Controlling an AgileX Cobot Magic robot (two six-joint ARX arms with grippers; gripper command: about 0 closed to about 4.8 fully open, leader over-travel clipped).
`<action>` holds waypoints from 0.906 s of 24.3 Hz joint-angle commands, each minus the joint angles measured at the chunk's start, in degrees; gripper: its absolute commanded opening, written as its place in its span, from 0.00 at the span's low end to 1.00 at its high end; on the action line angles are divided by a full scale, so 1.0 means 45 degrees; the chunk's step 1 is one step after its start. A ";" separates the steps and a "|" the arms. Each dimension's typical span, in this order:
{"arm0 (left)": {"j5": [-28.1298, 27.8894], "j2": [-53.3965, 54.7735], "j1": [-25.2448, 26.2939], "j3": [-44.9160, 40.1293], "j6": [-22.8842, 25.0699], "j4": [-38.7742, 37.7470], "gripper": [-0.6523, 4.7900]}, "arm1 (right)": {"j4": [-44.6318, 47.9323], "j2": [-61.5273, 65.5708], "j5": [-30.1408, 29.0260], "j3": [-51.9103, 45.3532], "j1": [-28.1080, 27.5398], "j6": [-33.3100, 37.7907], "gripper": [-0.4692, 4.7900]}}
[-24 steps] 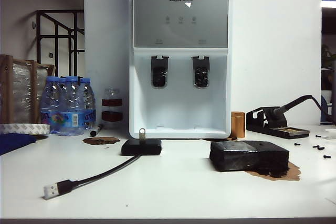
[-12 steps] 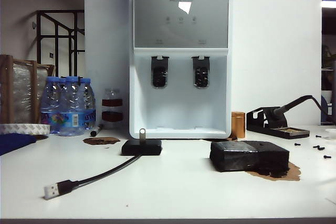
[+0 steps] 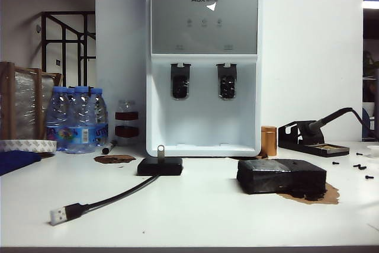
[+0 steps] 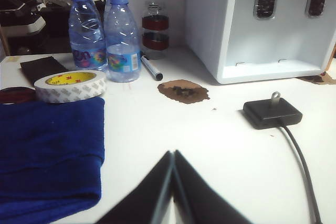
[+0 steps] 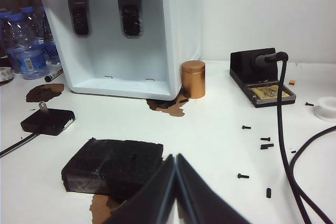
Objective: Take the USB flash drive out of the black sponge and insert it into the slot on top of the black USB adpator box.
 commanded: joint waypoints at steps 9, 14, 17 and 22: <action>-0.0039 -0.0010 -0.0024 -0.0010 0.0068 -0.0029 0.11 | 0.0112 0.0000 0.0010 -0.0049 -0.0039 0.0015 0.09; -0.0180 -0.0010 -0.0024 -0.0010 0.0729 -0.0029 0.11 | 0.0112 0.0000 0.0005 -0.0049 -0.0039 0.0015 0.09; -0.0180 -0.0010 -0.0024 -0.0010 0.0724 -0.0029 0.11 | 0.0112 0.0000 0.0010 -0.0049 -0.0039 0.0015 0.09; -0.0185 -0.0010 -0.0024 -0.0010 0.0724 -0.0029 0.11 | 0.0112 0.0000 0.0010 -0.0049 -0.0039 0.0015 0.09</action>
